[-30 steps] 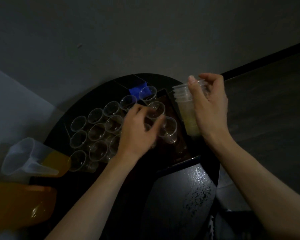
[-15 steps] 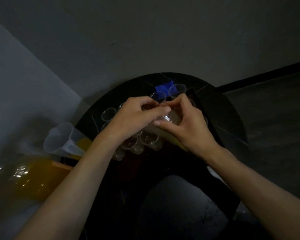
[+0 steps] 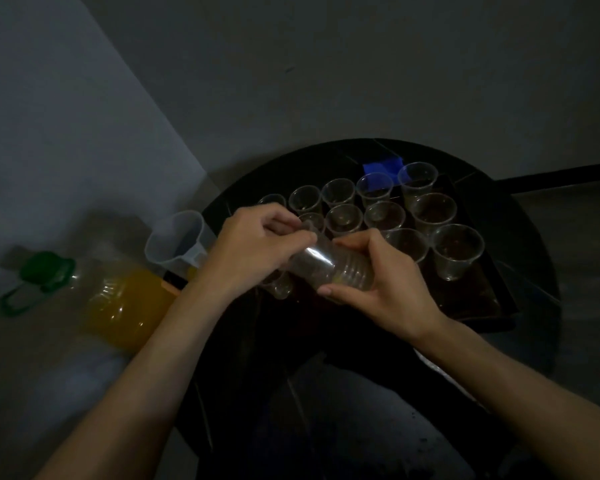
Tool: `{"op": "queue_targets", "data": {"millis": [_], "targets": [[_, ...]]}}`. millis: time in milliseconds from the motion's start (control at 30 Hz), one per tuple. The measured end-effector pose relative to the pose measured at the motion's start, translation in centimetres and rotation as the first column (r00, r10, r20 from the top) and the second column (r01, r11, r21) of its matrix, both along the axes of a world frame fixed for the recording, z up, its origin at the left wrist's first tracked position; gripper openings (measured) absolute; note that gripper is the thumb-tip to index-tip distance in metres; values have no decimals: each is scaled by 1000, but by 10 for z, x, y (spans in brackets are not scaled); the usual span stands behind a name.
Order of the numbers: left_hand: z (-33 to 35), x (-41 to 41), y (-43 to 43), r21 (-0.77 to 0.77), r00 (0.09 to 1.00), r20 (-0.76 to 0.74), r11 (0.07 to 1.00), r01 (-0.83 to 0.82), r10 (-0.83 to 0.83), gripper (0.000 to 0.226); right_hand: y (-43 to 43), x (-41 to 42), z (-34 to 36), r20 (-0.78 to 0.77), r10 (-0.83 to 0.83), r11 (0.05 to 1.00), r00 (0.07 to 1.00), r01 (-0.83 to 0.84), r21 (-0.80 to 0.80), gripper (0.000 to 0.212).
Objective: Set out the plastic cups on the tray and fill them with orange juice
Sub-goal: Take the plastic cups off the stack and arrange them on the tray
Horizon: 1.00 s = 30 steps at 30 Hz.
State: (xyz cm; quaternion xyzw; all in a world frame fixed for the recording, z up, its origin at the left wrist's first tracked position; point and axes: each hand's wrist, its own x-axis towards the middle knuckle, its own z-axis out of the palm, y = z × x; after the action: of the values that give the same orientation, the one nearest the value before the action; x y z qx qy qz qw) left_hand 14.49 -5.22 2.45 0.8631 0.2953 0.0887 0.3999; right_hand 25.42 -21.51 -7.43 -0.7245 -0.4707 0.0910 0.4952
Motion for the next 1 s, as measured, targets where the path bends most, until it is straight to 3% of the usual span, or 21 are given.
{"op": "queue_targets", "data": {"millis": [100, 267, 500, 767, 1000], "targets": [[6, -17, 19, 26, 994, 65, 996, -87, 86, 17, 1, 0, -4, -22, -9, 1000, 1000, 9, -4, 74], [6, -47, 40, 93, 979, 106, 979, -183, 173, 42, 0, 6, -3, -73, -76, 996, 994, 79, 41, 74], [-38, -72, 22, 224, 989, 32, 964, -145, 141, 64, -1, 10, 1, -128, -119, 987, 985, 131, 90, 66], [-80, -78, 13, 340, 995, -43, 937, -74, 95, 76, 0, 11, -1, -79, -133, 986, 988, 140, 92, 63], [-100, -81, 12, 335, 991, -104, 941, -46, 85, 82, 0, 10, -1, -80, -129, 986, 988, 136, 93, 62]]}}
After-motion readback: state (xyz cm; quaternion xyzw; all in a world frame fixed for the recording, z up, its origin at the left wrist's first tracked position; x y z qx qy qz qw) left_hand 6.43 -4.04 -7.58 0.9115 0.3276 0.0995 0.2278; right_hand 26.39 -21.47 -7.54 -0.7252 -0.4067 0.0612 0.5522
